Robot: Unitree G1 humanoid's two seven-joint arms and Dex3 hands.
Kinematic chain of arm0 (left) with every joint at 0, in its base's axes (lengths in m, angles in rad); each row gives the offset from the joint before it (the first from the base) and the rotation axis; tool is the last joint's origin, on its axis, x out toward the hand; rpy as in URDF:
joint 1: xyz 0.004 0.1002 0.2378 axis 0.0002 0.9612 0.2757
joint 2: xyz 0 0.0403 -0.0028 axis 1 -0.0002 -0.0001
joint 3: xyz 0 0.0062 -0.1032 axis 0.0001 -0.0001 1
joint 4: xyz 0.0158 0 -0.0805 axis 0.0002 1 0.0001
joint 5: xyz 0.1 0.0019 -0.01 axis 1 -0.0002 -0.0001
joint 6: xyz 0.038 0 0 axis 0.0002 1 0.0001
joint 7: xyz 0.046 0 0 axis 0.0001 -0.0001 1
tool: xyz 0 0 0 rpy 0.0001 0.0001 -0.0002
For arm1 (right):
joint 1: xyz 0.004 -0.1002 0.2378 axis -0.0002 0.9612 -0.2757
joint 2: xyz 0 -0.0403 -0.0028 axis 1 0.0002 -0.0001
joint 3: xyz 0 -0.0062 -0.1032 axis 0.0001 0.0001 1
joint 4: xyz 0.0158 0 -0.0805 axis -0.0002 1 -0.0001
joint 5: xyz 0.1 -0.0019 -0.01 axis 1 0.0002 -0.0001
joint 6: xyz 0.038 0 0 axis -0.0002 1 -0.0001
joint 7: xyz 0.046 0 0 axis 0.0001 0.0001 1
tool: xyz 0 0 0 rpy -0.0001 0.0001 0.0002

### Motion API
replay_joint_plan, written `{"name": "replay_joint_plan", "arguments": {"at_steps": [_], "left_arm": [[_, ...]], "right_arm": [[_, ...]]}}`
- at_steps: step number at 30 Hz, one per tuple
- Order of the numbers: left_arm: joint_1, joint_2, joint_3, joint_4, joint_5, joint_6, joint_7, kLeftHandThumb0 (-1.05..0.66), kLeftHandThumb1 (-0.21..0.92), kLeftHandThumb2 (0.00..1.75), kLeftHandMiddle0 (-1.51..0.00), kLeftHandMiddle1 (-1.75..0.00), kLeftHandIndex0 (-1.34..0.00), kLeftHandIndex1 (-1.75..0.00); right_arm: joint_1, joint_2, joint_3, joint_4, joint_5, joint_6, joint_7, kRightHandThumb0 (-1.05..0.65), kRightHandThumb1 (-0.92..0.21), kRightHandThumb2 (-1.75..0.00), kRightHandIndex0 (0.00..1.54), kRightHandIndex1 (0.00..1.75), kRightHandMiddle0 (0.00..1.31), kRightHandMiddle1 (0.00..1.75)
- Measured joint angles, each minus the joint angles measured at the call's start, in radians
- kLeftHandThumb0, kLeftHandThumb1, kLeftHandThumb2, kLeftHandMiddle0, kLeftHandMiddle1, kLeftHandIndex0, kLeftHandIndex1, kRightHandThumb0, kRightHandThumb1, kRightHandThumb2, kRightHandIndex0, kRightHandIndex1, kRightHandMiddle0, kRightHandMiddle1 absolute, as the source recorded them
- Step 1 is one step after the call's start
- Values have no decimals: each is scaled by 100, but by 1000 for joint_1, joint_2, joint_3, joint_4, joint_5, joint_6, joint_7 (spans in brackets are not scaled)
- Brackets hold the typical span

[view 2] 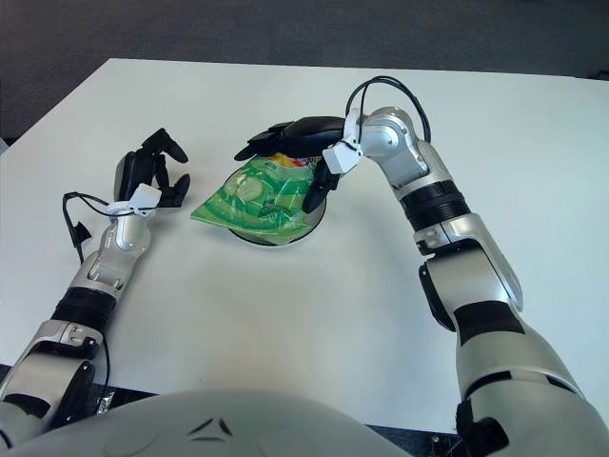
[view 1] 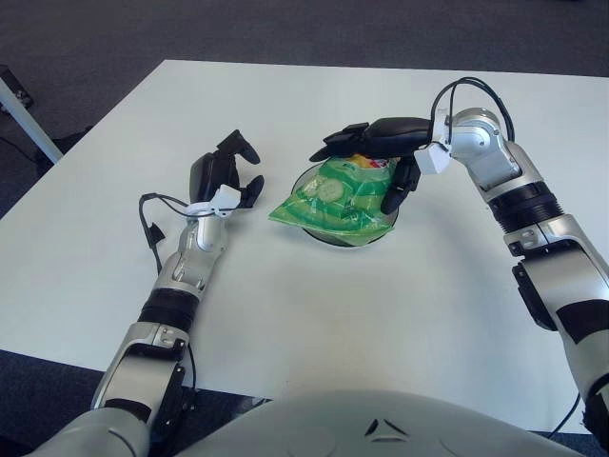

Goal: Put the snack into the plate.

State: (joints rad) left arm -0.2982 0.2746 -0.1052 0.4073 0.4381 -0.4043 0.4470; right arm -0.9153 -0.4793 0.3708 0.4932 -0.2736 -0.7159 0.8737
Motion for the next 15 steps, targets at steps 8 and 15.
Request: {"name": "replay_joint_plan", "arguments": {"at_steps": [8, 15], "left_arm": [[0, 2, -6, -2, 13, 4, 3, -52, 21, 144, -132, -175, -70, -175], [1, 5, -17, -7, 39, 39, 5, -52, 22, 144, -132, -175, -70, -175]], "right_arm": [[-12, -7, 0, 13, -16, -33, -20, -88, -59, -42, 0, 0, 0, 30], [-17, -13, -9, 30, -9, -22, -19, -90, -62, -41, 0, 0, 0, 24]]}}
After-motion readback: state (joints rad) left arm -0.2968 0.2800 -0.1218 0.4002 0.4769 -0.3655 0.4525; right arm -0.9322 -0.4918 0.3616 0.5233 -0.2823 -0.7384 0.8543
